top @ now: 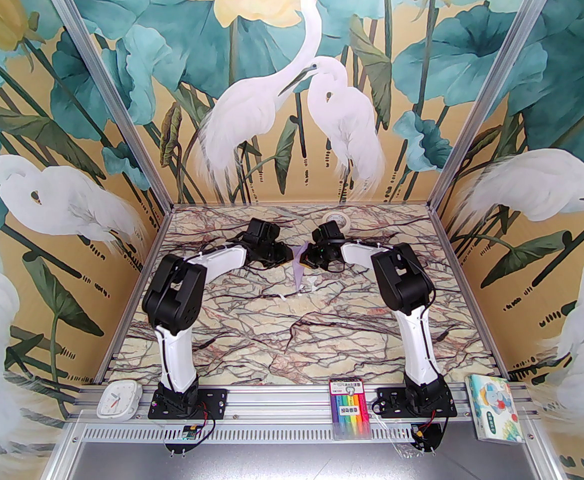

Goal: Fold a paper plane with a square sheet of paper (fold left side to right side)

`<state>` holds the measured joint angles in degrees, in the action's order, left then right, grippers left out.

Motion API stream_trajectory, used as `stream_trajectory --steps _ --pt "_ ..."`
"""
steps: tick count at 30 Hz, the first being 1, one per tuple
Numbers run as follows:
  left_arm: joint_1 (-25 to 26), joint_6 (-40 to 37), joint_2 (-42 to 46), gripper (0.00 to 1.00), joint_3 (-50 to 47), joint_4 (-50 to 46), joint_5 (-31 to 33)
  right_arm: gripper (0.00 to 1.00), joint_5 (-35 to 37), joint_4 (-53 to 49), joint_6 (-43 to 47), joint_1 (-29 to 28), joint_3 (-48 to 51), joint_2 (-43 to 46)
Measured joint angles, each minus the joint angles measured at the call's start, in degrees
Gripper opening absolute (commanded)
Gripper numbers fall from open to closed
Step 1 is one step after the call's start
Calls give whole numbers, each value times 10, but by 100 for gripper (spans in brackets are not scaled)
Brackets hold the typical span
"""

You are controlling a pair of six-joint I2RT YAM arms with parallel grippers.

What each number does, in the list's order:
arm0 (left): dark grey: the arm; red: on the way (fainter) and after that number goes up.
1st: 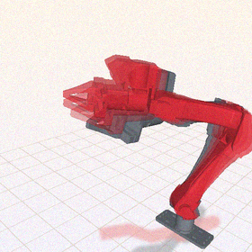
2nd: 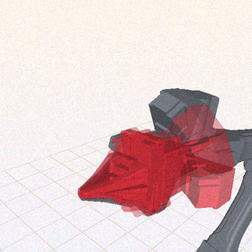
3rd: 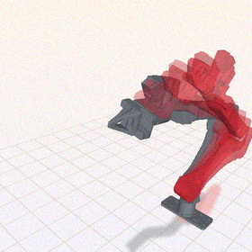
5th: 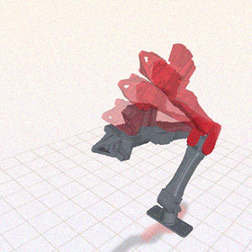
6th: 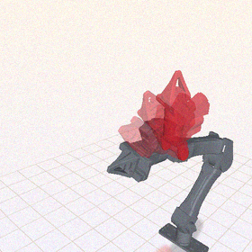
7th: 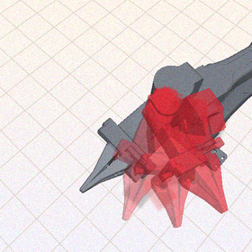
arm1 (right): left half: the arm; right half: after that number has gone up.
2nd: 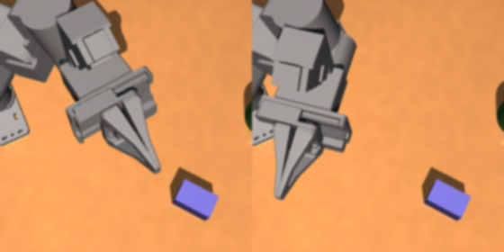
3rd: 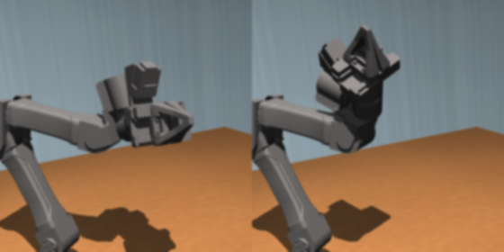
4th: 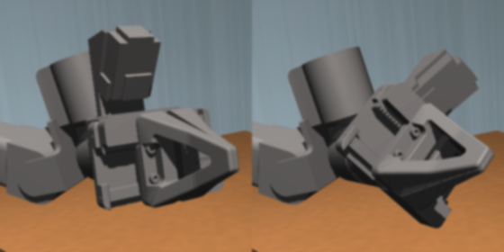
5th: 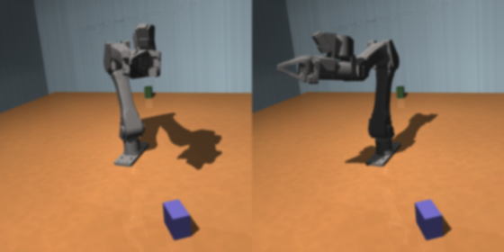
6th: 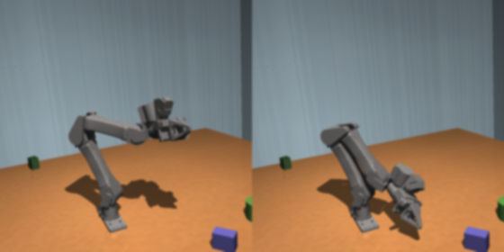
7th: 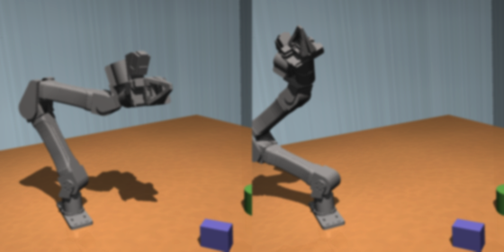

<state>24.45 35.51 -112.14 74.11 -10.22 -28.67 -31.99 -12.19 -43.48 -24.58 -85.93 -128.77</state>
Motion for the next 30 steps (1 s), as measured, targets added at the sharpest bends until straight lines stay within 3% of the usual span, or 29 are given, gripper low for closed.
stream_trajectory --steps 9,24,30 --pt "44 68 -18 15 -70 75 -24 0 0 10 0 -1 6 1" --pt "43 120 -43 15 -109 142 -35 0 1 22 0 -2 12 3" --pt "45 126 -43 5 -110 134 -26 0 0 24 0 -2 13 3"
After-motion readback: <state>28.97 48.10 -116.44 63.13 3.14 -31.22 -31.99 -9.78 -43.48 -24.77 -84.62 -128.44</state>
